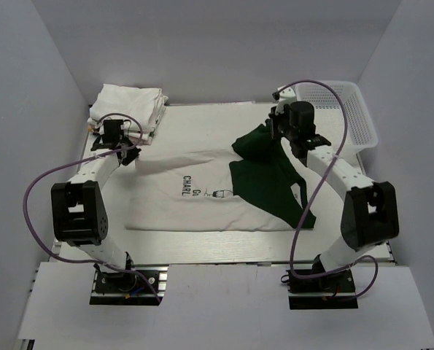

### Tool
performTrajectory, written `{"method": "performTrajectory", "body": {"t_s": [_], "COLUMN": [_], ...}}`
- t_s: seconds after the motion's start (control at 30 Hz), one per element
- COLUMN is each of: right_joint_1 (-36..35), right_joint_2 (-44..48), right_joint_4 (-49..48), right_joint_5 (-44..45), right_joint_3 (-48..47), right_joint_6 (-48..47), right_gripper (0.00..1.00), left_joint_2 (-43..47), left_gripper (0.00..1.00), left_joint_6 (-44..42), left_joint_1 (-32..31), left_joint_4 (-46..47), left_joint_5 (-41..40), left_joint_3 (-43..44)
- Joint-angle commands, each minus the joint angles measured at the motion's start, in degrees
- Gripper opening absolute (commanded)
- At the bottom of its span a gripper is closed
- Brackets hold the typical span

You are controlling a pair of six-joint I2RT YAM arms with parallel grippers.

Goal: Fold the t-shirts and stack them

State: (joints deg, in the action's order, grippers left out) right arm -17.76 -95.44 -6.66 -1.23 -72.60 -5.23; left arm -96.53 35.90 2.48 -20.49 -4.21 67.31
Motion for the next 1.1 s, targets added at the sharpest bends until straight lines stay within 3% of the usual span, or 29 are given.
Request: {"method": "performTrajectory", "body": {"t_s": [0.0,0.3,0.53,0.6,0.67,0.7,0.77,0.8,0.83,0.87,0.9,1.07], "right_joint_1": [-0.8,-2.9,-4.5,-4.8,-5.0,-5.2,-5.6,-5.4,-5.4,-5.4,-5.4,-5.4], "right_joint_2": [8.6,33.4,45.3,48.0,49.4,51.8,54.6,56.5,57.2,58.4,60.0,62.0], "right_joint_4": [-1.9,9.4,20.3,23.3,26.7,29.7,31.8,35.3,36.4,37.3,38.5,32.4], "right_joint_5": [1.0,8.9,12.4,10.5,6.9,4.9,2.2,1.9,1.9,2.6,2.8,1.9], "right_joint_3": [7.5,26.3,33.7,35.5,37.8,39.6,42.2,43.3,43.6,43.5,43.3,41.7], "right_joint_6": [-2.2,3.5,11.5,16.8,19.8,22.9,26.9,29.7,31.0,33.2,33.6,30.4], "right_gripper": [0.0,0.0,0.0,0.09,0.1,0.17,0.39,0.45,0.48,0.53,0.9,0.91], "left_joint_2": [8.4,22.2,25.1,25.7,26.9,27.8,30.5,31.5,32.4,33.7,33.7,34.2], "left_gripper": [0.0,0.0,0.0,0.0,0.0,0.07,0.4,0.56,0.81,0.9,1.0,1.0], "left_joint_6": [1.6,9.3,17.2,19.3,21.7,22.4,25.4,26.3,27.3,29.2,30.2,27.8], "left_joint_1": [-0.1,-0.1,-0.1,-0.1,-0.1,-0.1,-0.1,-0.1,-0.1,1.0,1.0,-0.2], "left_joint_4": [0.5,-0.3,-3.3,-6.9,-9.5,-12.6,-15.8,-19.1,-21.1,-22.9,-26.7,-26.6], "left_joint_5": [-4.3,-12.4,-15.6,-15.7,-15.0,-15.0,-15.6,-16.2,-17.0,-17.5,-18.1,-17.2], "left_joint_3": [-4.7,-18.3,-23.5,-25.2,-26.7,-27.2,-28.3,-28.8,-28.8,-28.0,-25.8,-18.9]}}
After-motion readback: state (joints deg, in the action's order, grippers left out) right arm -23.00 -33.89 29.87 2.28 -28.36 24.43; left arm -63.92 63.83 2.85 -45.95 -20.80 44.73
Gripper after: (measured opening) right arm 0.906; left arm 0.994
